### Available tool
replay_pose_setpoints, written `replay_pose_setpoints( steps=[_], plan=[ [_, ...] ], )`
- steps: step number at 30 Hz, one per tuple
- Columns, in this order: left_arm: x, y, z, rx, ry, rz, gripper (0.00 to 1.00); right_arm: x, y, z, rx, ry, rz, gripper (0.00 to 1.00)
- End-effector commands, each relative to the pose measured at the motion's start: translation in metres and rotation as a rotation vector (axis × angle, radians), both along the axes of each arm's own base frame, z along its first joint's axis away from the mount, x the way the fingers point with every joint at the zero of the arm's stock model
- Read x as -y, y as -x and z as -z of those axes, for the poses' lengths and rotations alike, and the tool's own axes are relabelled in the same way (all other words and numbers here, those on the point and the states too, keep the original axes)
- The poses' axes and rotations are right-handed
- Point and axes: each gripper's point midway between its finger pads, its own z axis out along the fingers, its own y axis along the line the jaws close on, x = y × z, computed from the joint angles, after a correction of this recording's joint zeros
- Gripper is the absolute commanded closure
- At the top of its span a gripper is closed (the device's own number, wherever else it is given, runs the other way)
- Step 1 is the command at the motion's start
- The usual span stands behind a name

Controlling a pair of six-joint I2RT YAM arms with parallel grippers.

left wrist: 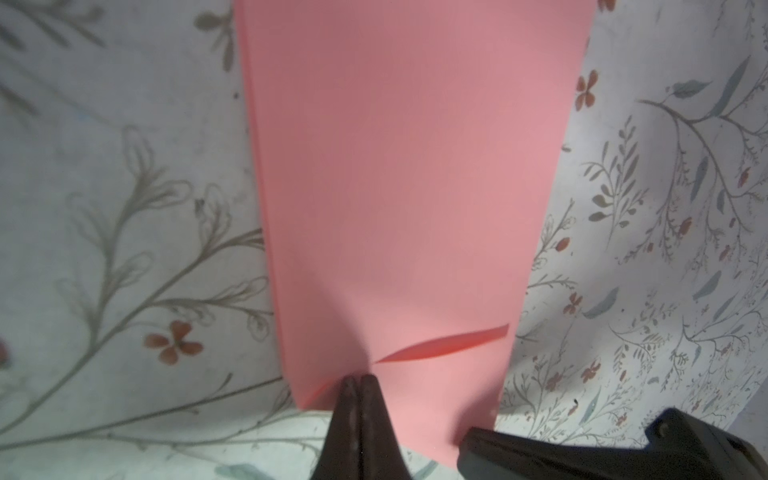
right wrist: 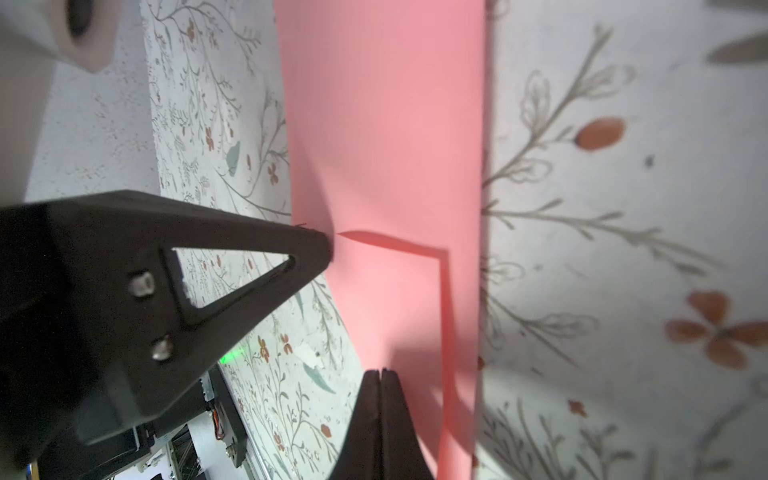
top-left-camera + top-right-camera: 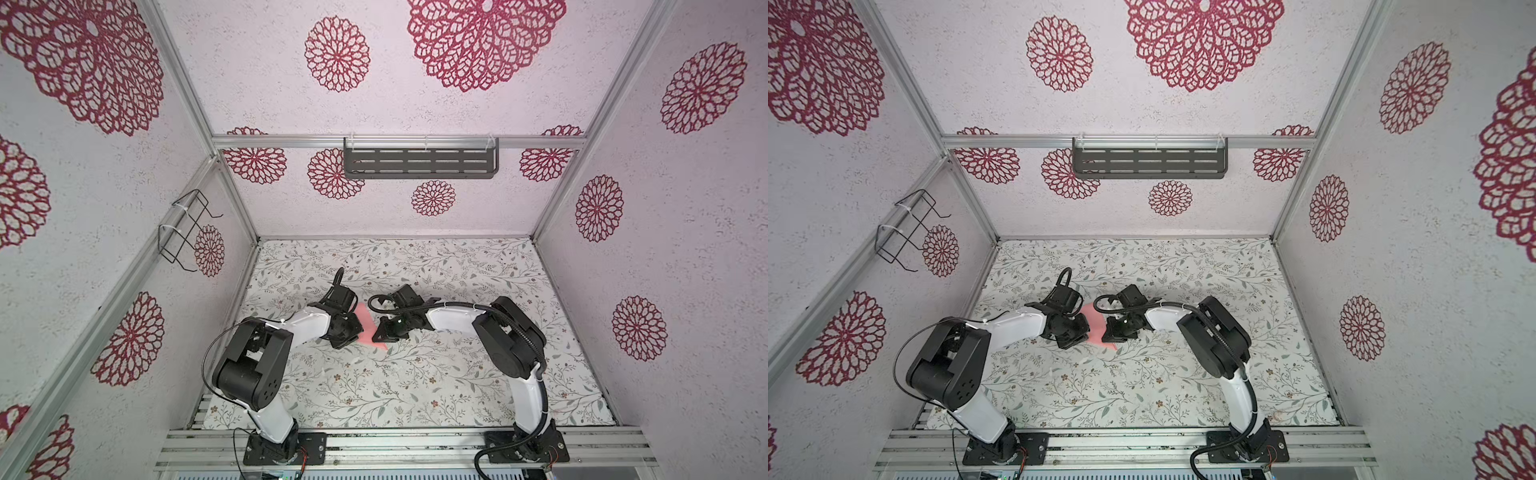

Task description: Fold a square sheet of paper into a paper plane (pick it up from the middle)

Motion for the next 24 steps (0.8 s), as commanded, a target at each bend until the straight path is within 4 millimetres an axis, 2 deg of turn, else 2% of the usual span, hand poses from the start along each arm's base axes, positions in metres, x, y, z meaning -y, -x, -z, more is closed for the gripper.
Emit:
replay_pose_setpoints(
  steps=[1, 10, 15, 24],
  plan=[
    [-0.029, 0.038, 0.04, -0.165, -0.13, -0.025, 0.98, -0.014, 0.002, -0.026, 0.041, -0.055, -0.032, 0.97],
    [-0.029, 0.039, 0.041, -0.168, -0.131, -0.022, 0.98, -0.011, 0.003, -0.001, -0.011, 0.012, -0.016, 1.0],
    [-0.03, 0.04, 0.042, -0.172, -0.133, -0.021, 0.98, 0.005, 0.004, 0.013, -0.022, 0.083, 0.01, 1.0],
    [-0.033, 0.04, 0.041, -0.173, -0.143, -0.019, 0.98, 0.03, 0.007, 0.022, -0.027, 0.152, 0.042, 1.0]
  ],
)
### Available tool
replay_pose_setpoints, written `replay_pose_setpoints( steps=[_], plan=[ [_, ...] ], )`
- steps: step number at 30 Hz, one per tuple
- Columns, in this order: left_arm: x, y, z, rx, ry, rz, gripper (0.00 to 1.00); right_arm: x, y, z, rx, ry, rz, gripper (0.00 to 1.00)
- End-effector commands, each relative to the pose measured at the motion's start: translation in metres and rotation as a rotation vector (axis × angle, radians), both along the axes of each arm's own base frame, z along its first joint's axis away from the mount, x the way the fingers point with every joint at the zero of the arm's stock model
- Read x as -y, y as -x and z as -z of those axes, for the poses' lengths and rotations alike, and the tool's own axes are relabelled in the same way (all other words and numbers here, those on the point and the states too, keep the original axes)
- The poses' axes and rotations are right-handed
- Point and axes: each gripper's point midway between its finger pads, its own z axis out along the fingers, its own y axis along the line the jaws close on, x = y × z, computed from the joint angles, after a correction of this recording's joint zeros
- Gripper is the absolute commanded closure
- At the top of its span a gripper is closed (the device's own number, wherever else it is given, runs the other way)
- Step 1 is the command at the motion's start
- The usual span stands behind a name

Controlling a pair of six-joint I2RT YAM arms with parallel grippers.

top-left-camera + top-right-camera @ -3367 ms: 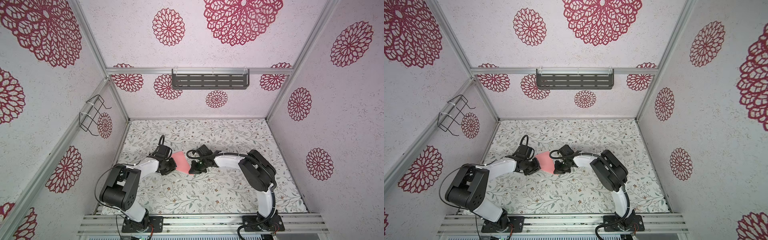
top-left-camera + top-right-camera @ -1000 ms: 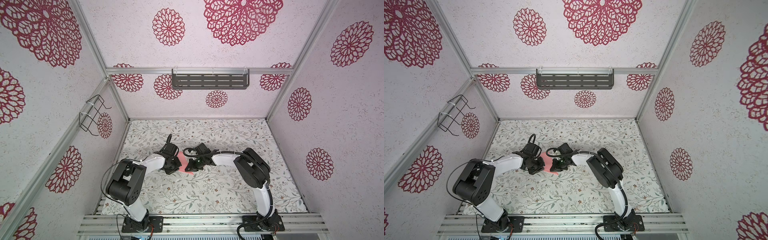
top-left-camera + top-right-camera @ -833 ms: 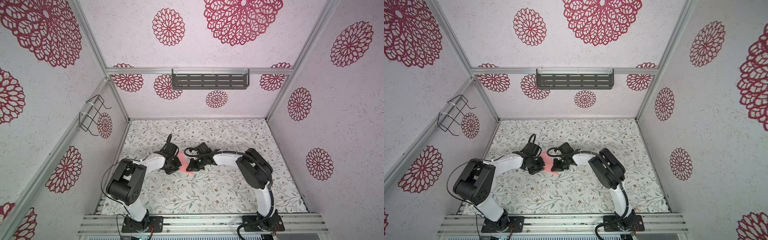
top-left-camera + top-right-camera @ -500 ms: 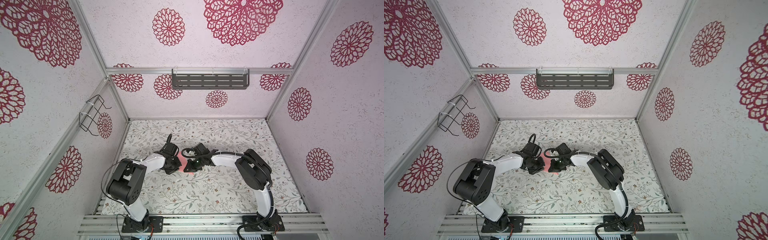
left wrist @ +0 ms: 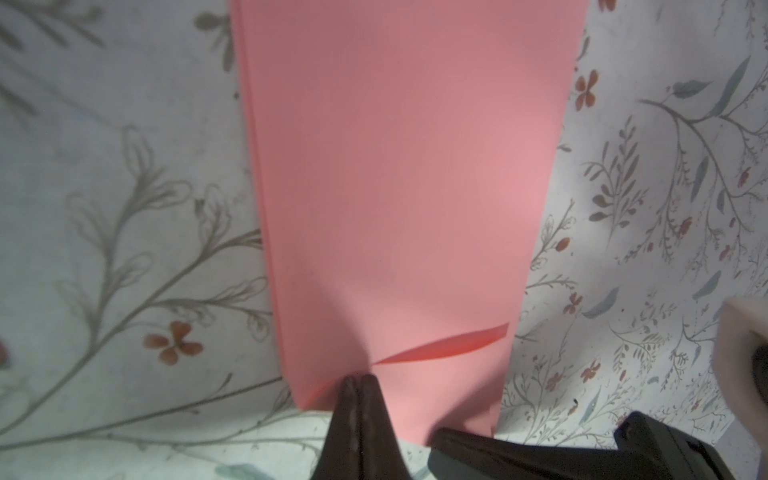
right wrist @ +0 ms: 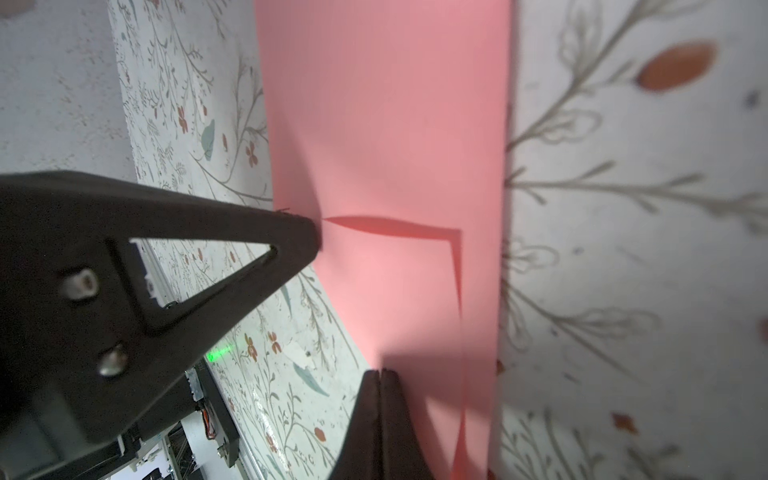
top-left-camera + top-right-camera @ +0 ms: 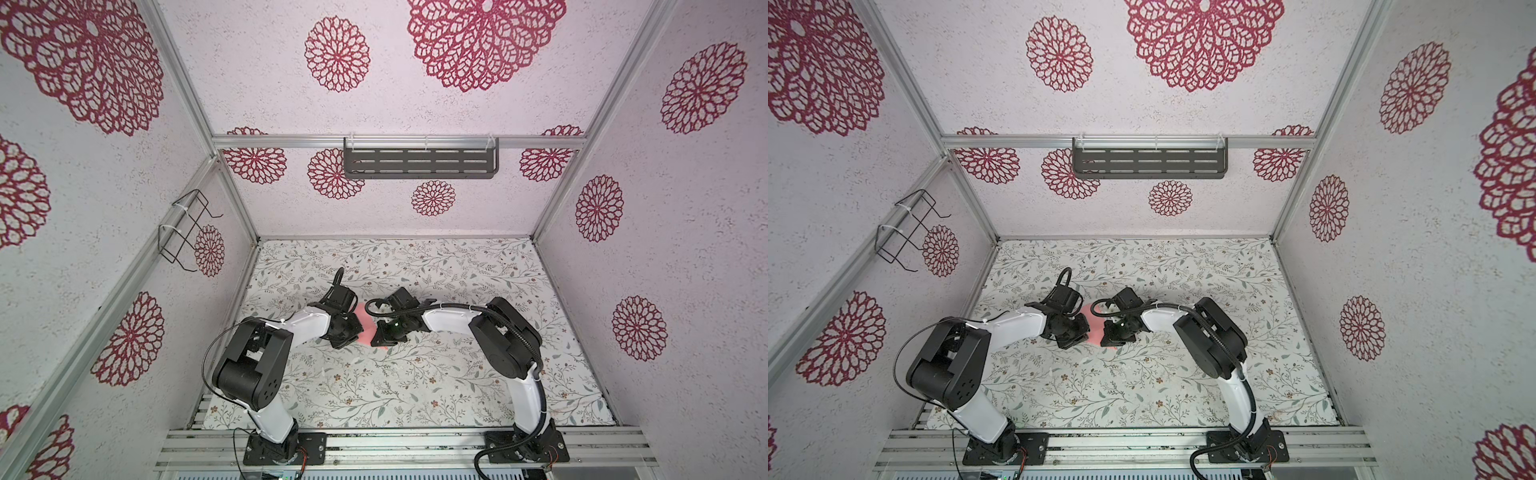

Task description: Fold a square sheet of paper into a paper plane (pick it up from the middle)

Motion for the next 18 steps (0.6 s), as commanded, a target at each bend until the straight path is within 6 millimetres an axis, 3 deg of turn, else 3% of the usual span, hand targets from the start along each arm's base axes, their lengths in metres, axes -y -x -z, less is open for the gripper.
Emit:
replay_pose_setpoints(
  steps=[1, 18],
  plan=[
    [-0.033, 0.04, 0.042, -0.173, -0.145, -0.018, 0.98, 0.031, 0.0, 0.01, -0.006, 0.104, 0.045, 1.0],
    [-0.036, 0.038, 0.038, -0.17, -0.157, -0.012, 0.98, 0.06, 0.017, 0.016, -0.036, 0.155, 0.039, 1.0]
  ],
)
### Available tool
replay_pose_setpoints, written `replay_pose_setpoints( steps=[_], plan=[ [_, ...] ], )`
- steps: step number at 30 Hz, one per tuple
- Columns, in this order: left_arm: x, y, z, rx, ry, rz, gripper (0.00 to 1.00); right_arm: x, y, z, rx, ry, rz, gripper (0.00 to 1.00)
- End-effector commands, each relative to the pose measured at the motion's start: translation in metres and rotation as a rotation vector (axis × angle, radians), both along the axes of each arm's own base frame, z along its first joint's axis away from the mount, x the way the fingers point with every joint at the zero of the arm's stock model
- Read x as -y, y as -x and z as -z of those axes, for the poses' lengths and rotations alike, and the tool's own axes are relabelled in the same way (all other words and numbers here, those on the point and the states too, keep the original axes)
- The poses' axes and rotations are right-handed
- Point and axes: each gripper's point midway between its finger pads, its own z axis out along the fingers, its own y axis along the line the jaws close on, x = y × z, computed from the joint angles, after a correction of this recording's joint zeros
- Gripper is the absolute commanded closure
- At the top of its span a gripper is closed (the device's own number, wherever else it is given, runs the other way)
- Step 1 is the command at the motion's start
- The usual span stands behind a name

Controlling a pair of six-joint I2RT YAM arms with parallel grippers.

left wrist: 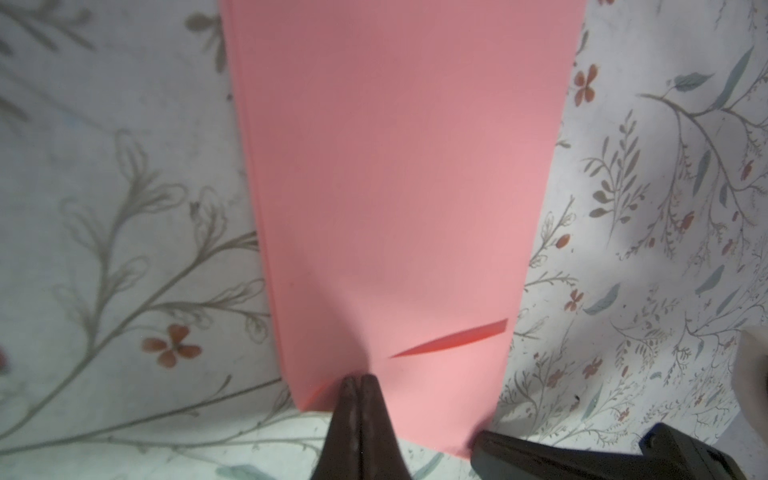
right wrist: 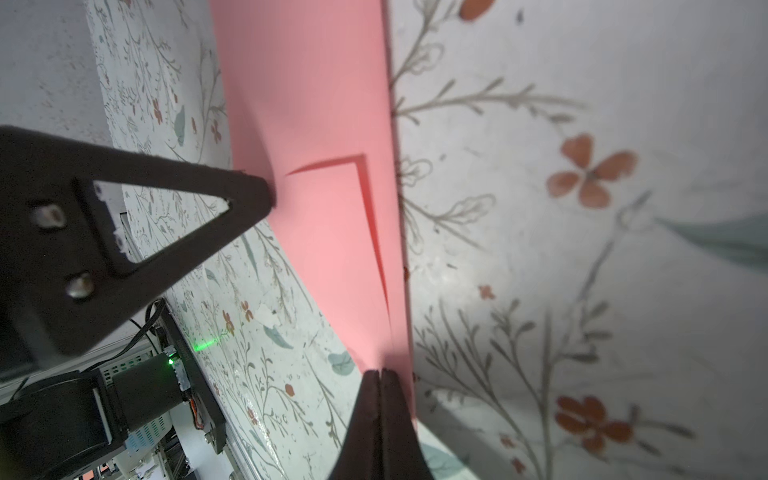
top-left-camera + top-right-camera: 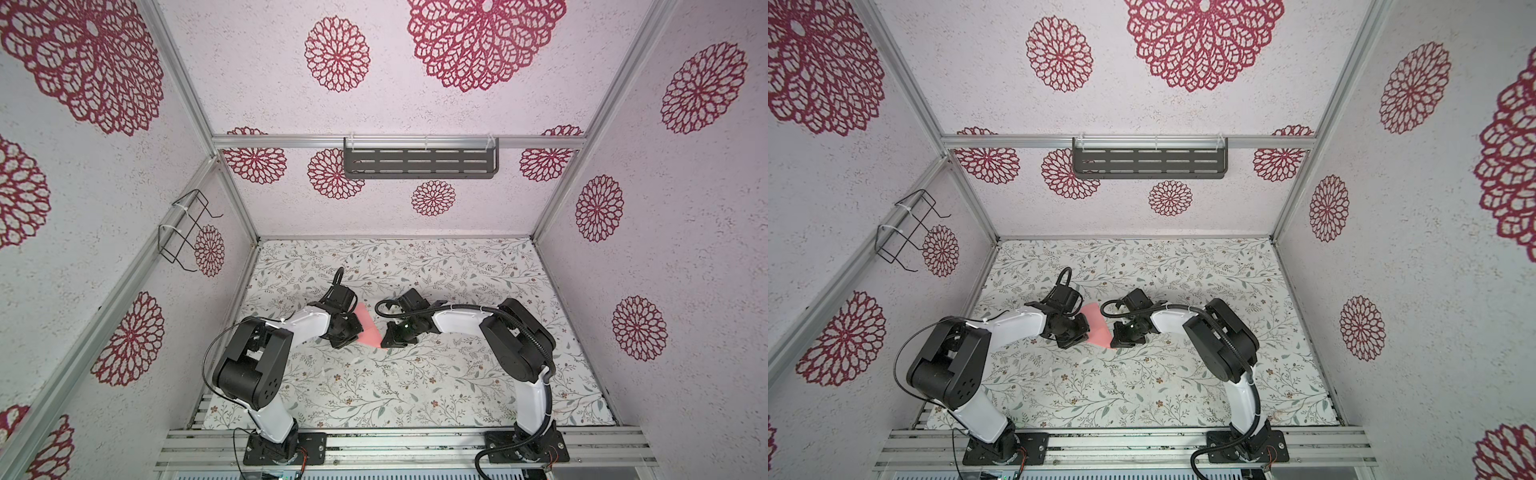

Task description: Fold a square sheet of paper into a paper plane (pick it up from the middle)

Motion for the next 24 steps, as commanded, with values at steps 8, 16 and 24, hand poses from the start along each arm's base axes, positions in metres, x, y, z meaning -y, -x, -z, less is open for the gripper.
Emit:
replay_pose_setpoints(
  steps=[8, 16, 24],
  plan=[
    [-0.035, 0.036, 0.038, -0.16, -0.154, -0.025, 0.98, 0.01, -0.005, -0.037, 0.097, -0.001, -0.017, 1.0],
    [-0.032, 0.035, 0.038, -0.157, -0.144, -0.021, 0.98, -0.008, -0.004, -0.057, 0.11, -0.073, -0.033, 0.99],
    [-0.031, 0.034, 0.039, -0.158, -0.139, -0.018, 0.98, -0.035, 0.001, -0.04, 0.053, -0.095, -0.044, 0.99]
  ],
)
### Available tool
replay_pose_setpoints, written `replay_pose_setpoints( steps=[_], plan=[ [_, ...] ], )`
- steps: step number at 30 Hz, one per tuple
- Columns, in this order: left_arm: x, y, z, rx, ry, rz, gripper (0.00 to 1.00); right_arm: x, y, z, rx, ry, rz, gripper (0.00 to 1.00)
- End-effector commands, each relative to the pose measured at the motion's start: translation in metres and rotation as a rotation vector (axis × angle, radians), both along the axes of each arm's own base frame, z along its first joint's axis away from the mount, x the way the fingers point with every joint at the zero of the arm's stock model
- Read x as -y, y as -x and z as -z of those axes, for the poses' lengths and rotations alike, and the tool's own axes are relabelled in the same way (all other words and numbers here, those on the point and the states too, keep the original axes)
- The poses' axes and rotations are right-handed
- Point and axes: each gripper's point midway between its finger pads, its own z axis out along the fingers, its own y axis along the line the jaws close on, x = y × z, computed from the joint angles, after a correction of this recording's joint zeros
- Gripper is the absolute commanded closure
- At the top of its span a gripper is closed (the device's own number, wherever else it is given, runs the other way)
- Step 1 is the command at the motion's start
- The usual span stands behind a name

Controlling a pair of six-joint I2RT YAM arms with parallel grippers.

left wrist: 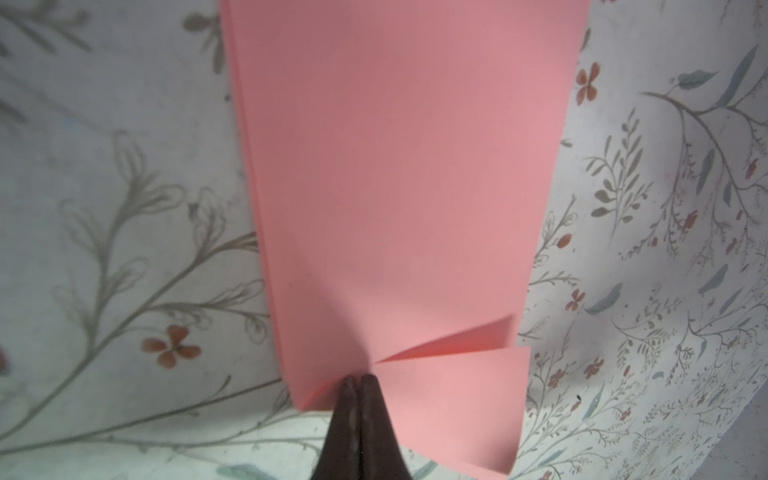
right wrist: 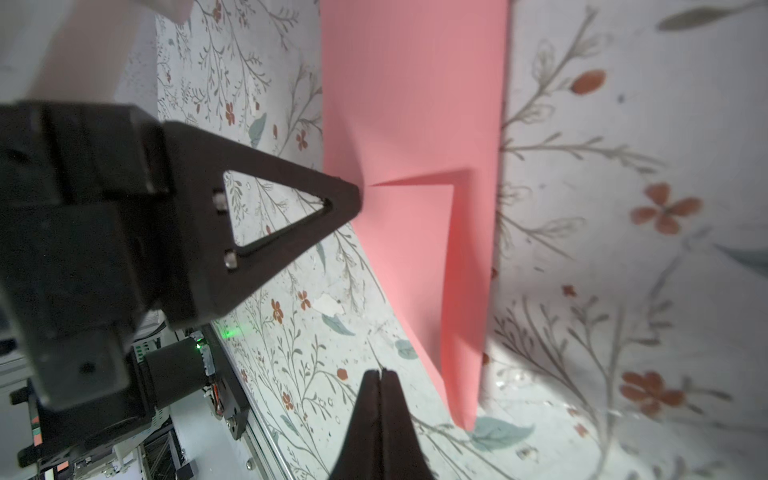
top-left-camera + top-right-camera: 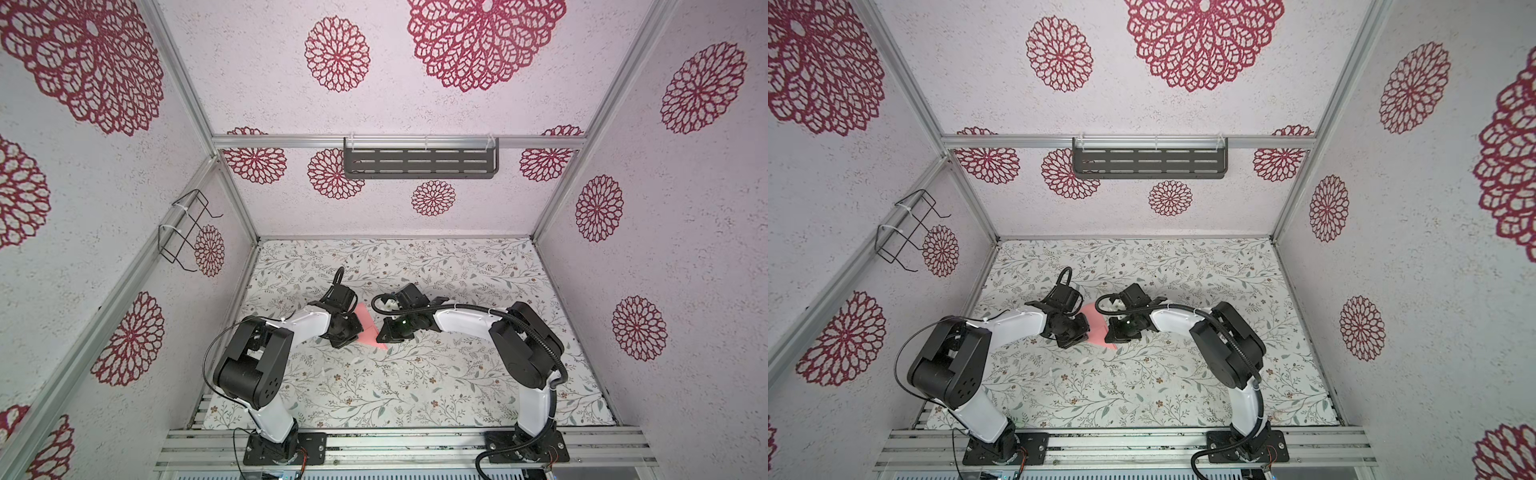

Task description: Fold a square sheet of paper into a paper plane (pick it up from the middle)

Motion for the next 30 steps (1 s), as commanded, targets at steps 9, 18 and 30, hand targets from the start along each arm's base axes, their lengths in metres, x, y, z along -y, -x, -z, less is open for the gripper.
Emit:
replay_pose_setpoints(
  steps=[9, 18, 30],
  plan=[
    [-0.031, 0.035, 0.039, -0.156, -0.136, -0.023, 0.98, -0.002, -0.003, 0.029, -0.063, 0.07, 0.041, 0.99],
    [-0.032, 0.037, 0.04, -0.159, -0.141, -0.018, 0.98, 0.024, -0.001, 0.049, -0.086, 0.157, 0.086, 0.99],
    [-0.035, 0.039, 0.042, -0.171, -0.157, -0.005, 0.98, 0.047, -0.003, 0.051, -0.107, 0.162, 0.132, 0.99]
  ],
)
